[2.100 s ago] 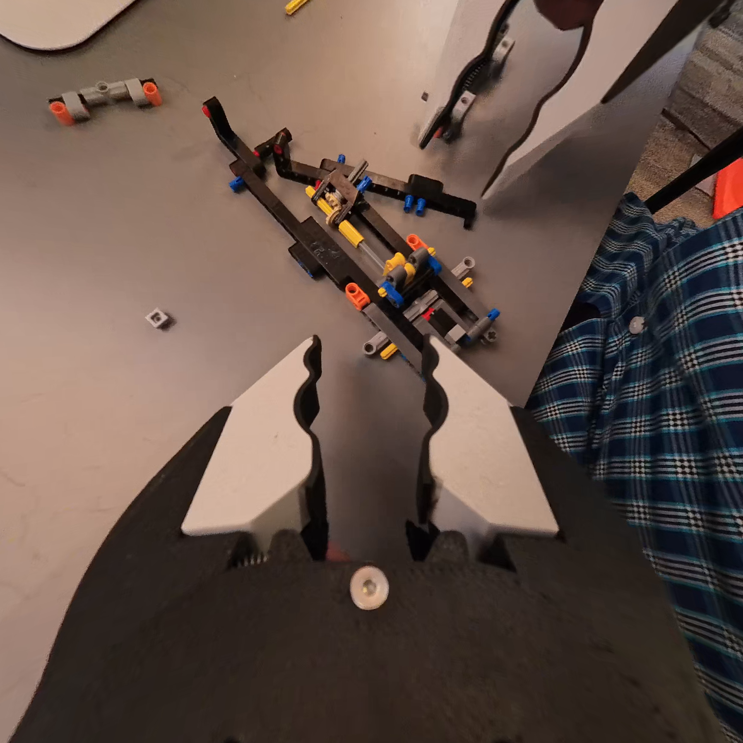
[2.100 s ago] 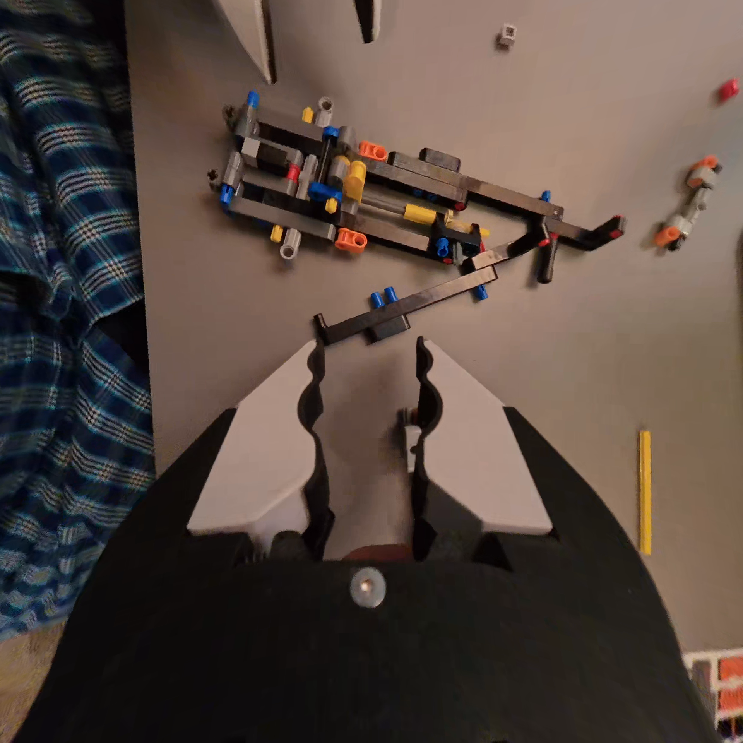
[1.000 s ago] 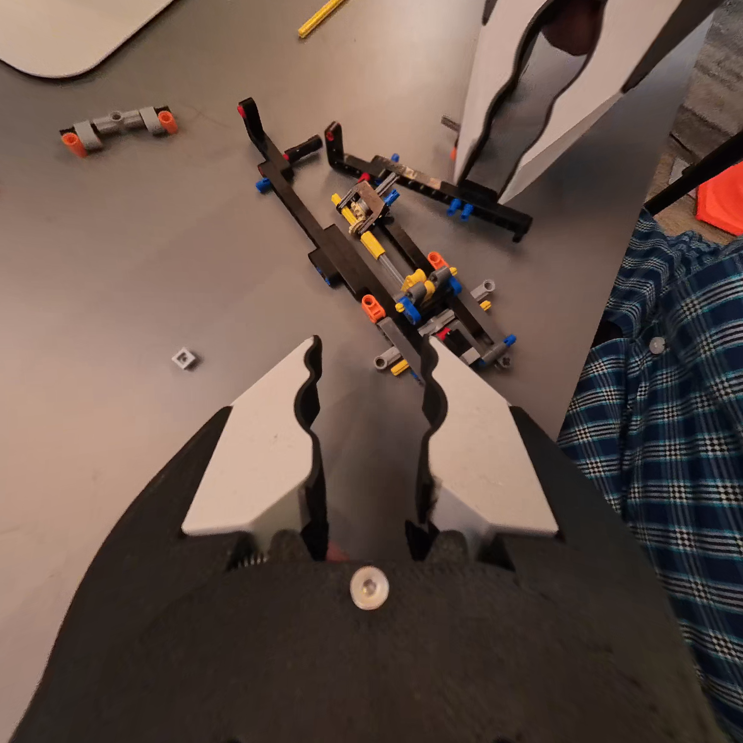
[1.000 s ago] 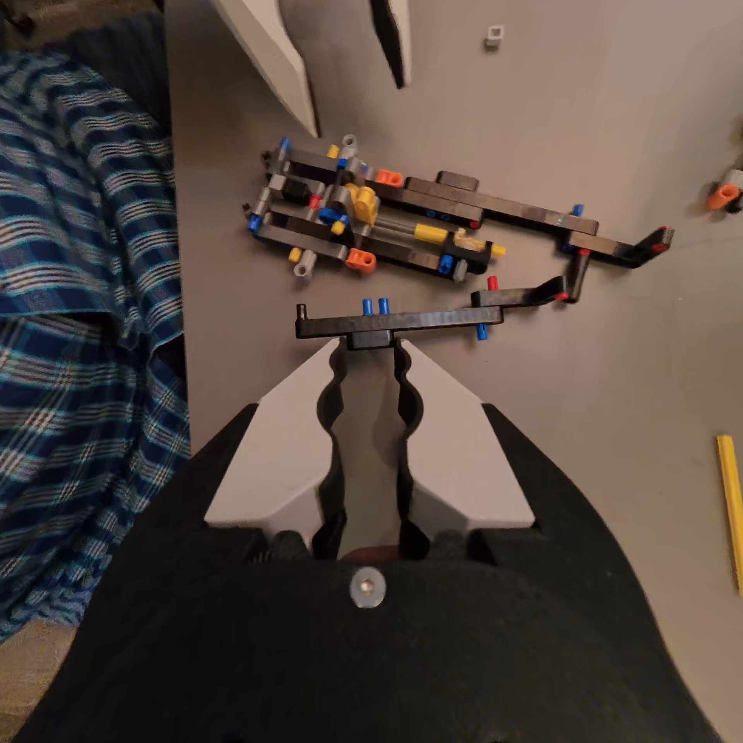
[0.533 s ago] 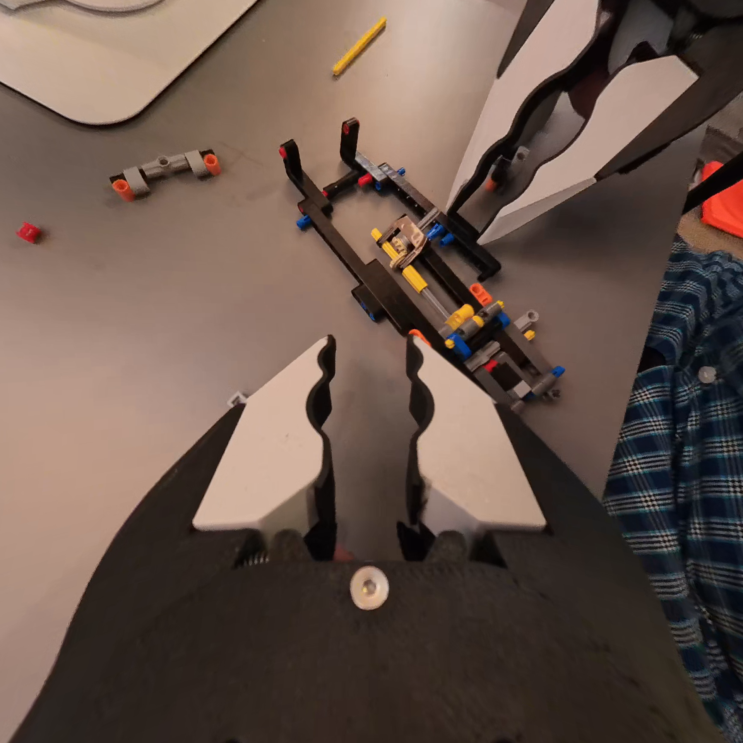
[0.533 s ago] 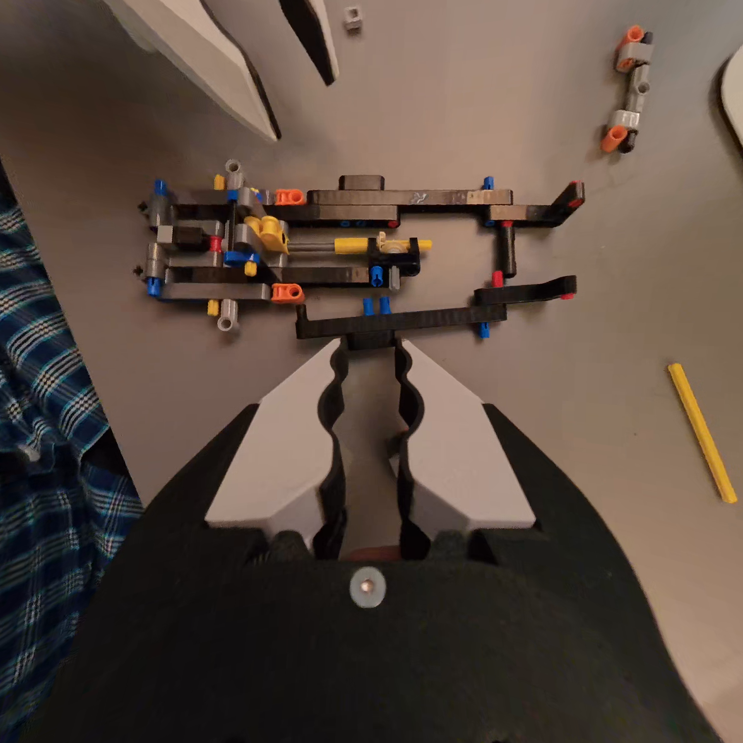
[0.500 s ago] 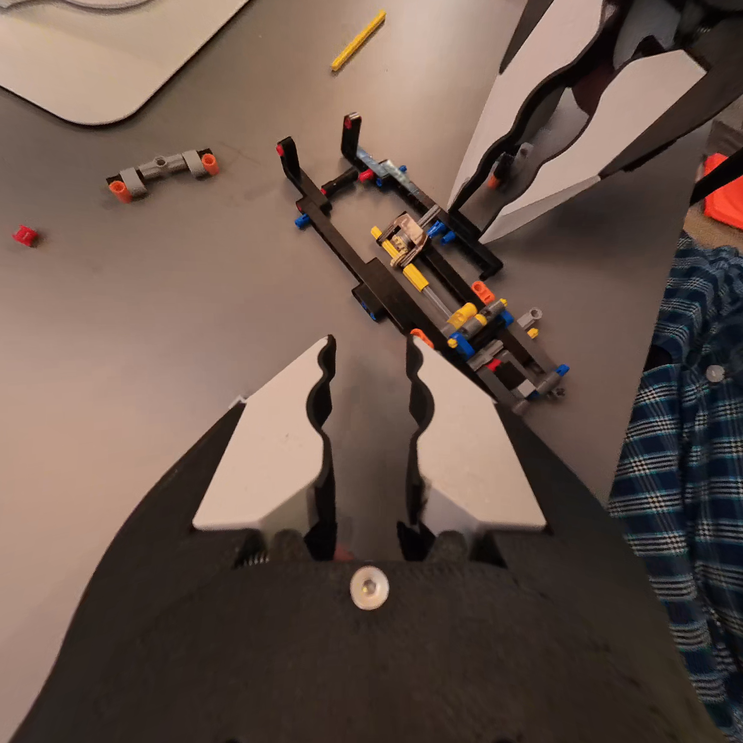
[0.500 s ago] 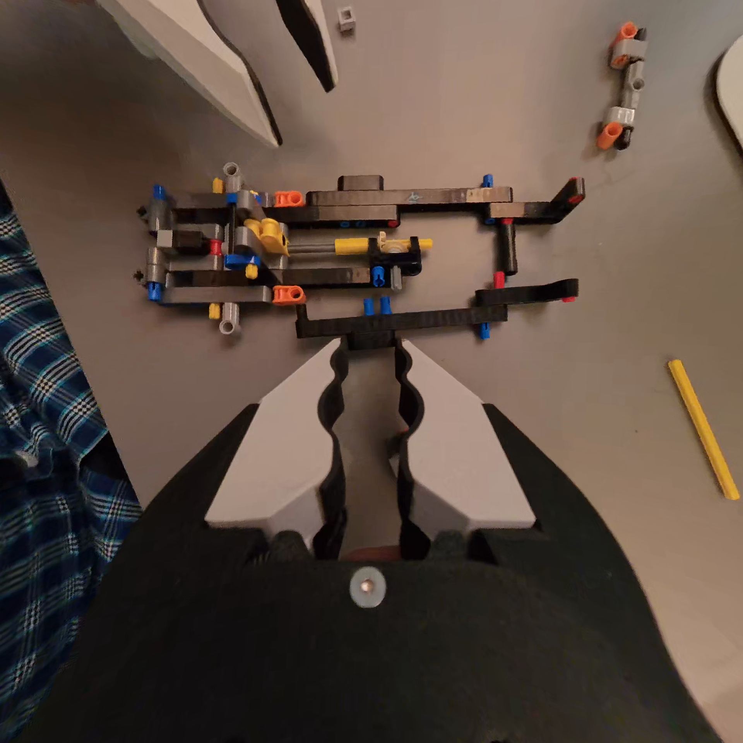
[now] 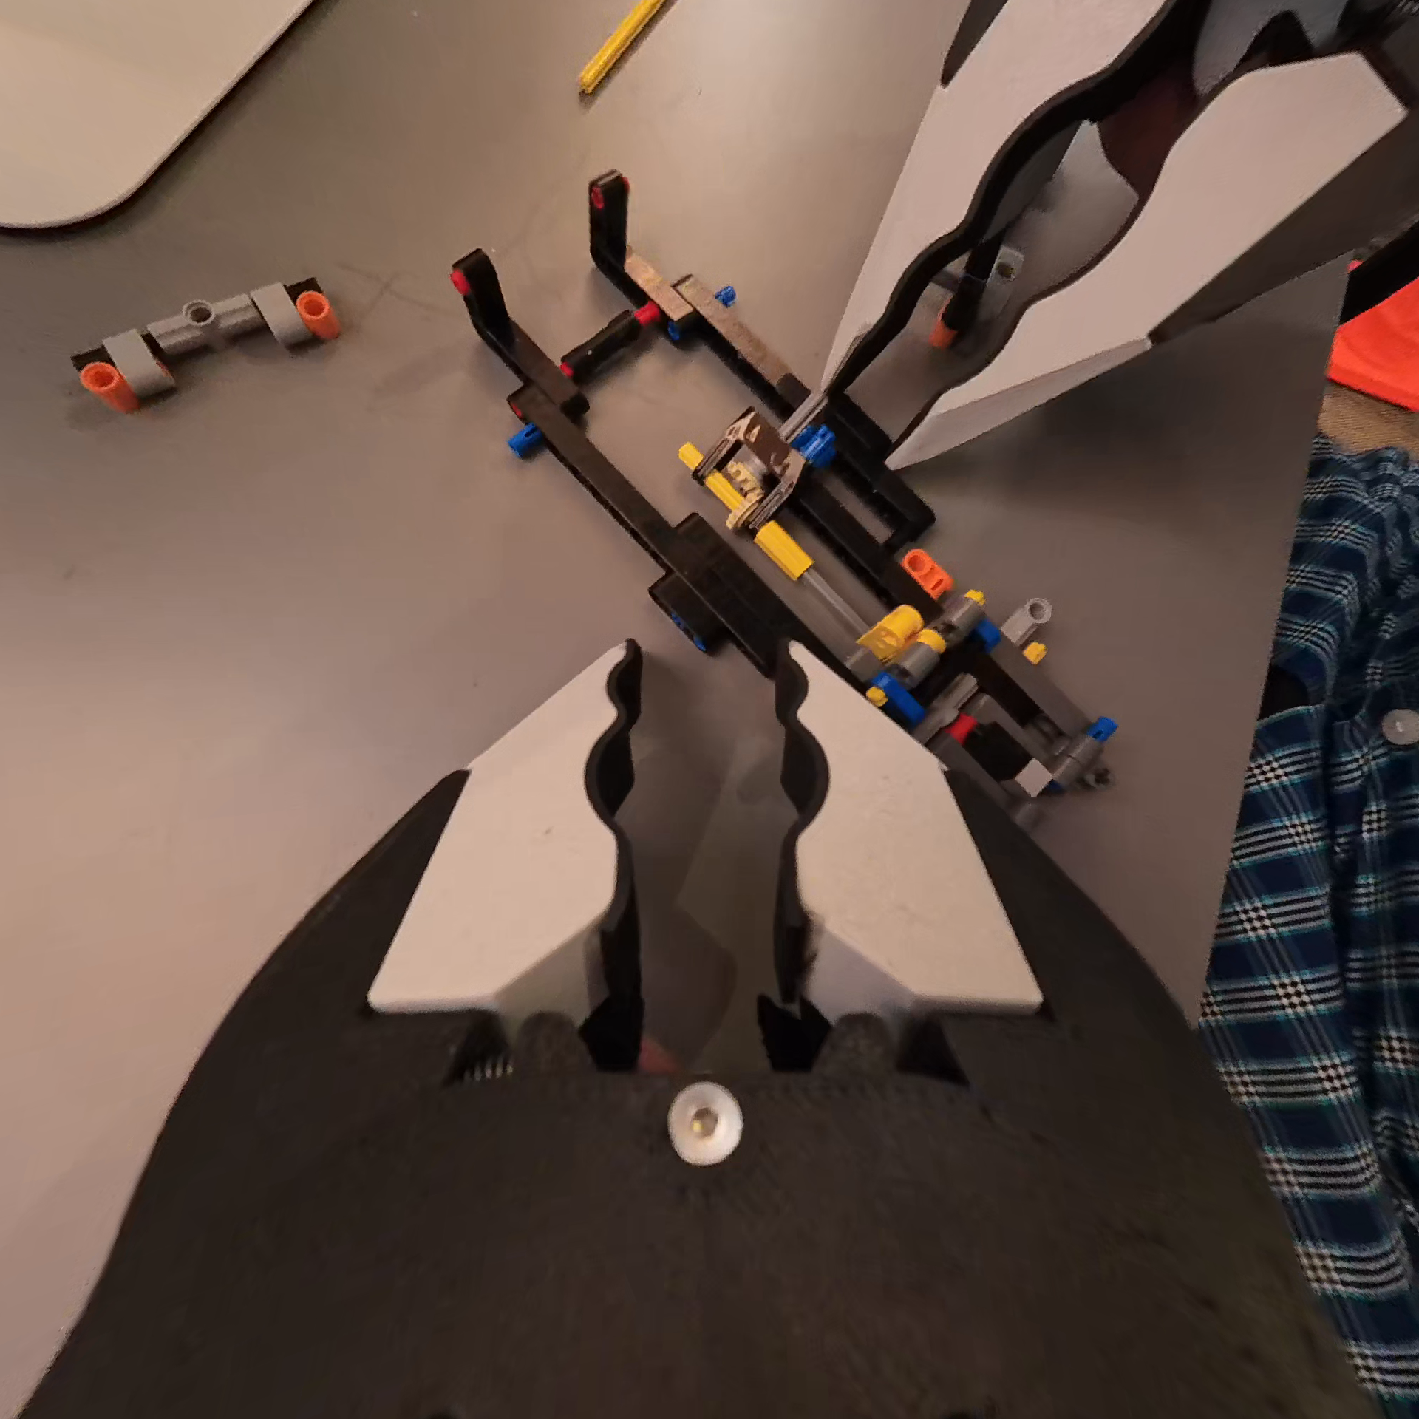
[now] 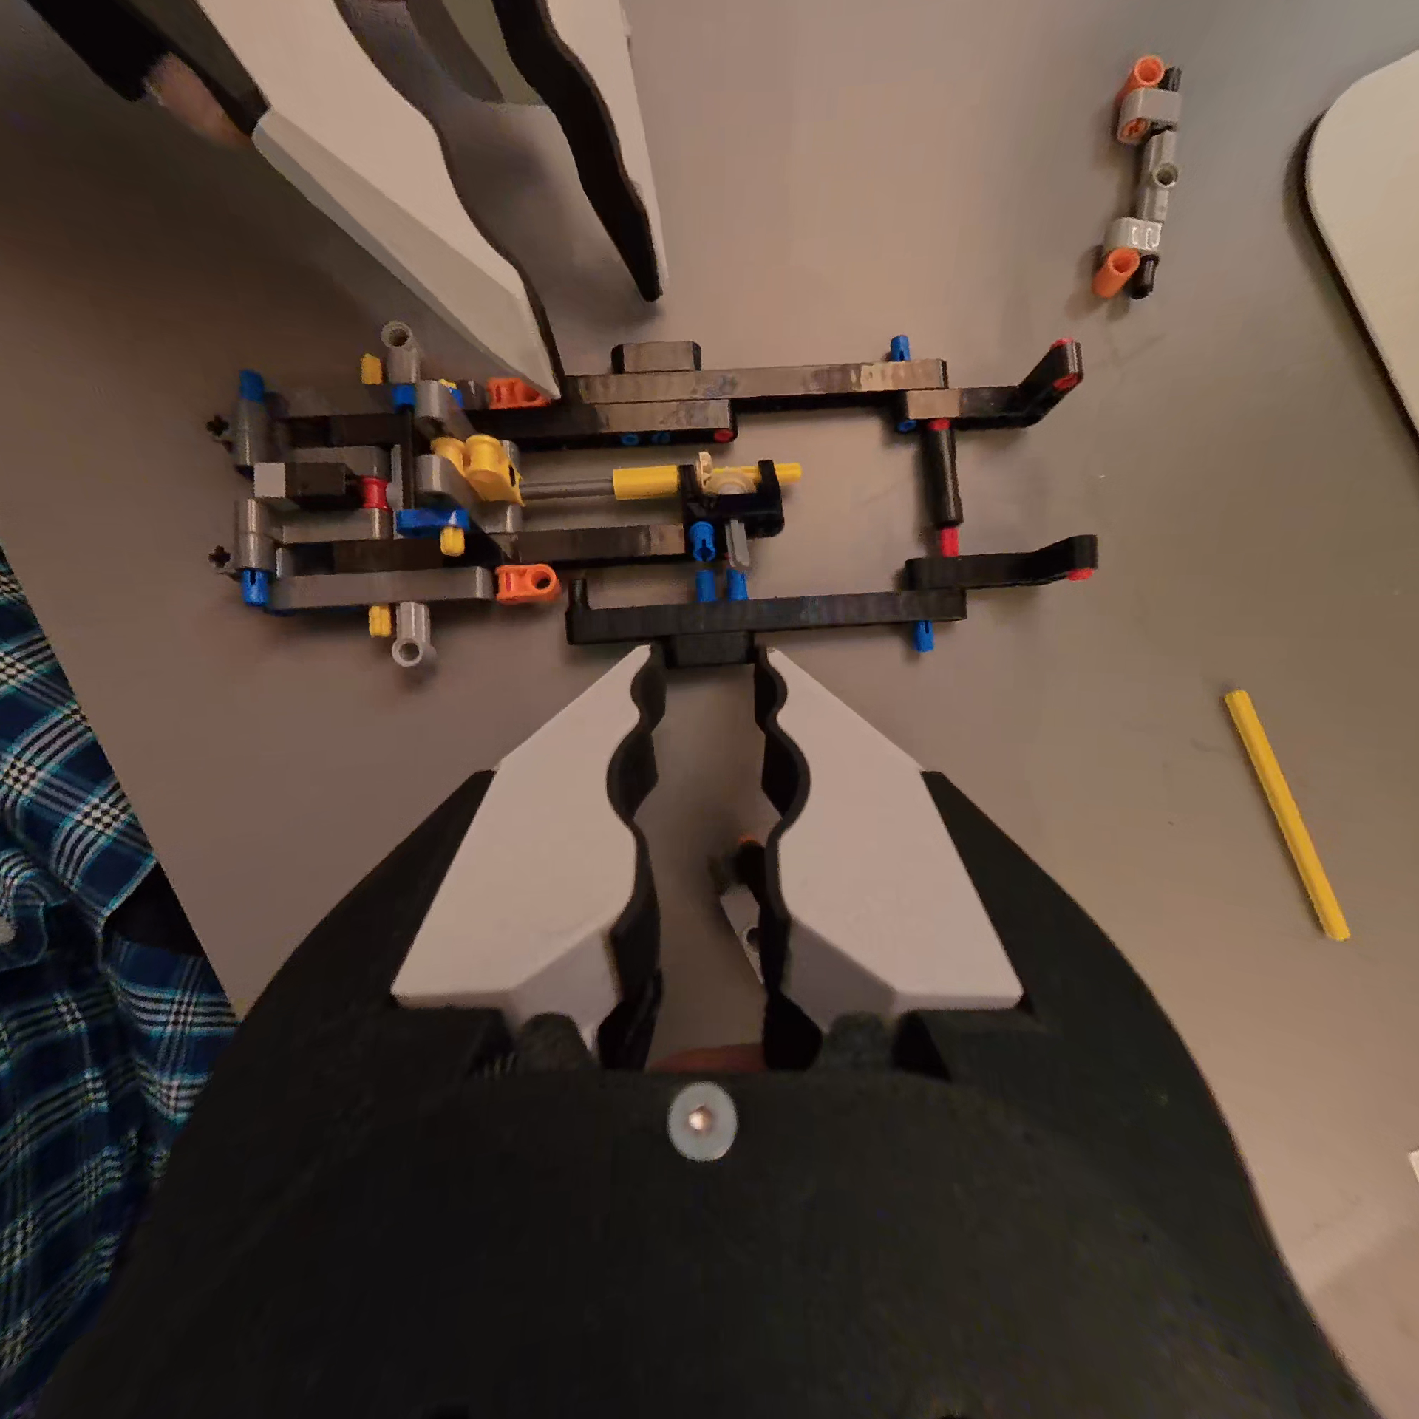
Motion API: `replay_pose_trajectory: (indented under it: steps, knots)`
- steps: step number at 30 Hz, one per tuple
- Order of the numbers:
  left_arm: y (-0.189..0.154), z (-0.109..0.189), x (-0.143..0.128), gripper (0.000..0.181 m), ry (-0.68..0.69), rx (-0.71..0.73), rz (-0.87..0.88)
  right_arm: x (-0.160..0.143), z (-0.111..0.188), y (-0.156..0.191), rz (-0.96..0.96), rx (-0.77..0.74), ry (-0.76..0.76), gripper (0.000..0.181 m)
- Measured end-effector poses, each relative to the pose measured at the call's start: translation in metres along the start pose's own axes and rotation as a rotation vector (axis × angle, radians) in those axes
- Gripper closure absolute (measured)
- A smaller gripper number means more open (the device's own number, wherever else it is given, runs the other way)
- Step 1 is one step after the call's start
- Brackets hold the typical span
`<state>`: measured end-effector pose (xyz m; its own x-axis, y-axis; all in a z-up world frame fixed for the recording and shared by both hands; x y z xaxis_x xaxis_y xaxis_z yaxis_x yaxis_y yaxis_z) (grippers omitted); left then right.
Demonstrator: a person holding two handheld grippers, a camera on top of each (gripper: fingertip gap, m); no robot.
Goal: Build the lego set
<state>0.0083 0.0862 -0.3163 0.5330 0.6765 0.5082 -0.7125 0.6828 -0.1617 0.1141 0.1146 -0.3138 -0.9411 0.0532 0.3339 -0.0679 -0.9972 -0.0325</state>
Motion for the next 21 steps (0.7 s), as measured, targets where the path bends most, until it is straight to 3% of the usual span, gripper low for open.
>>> replay_pose_trajectory:
  steps: [21]
  knots:
    - [-0.0055,-0.003,0.0009,0.155,-0.03,-0.065,-0.002,0.0087,-0.0005,-0.007,0.05,-0.03,0.022,0.161]
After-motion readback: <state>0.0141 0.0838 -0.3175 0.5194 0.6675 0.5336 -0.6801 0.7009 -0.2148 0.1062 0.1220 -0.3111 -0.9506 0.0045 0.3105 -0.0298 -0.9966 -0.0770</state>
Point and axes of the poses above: each gripper's, where its closed fingertips meet, z back along the fingers, x out of its top, y = z × x across the jaws, the point moved 3 cm from there along z, back along the fingers, and after that the axes turned 14 degrees about y, right-handed, at the moved point
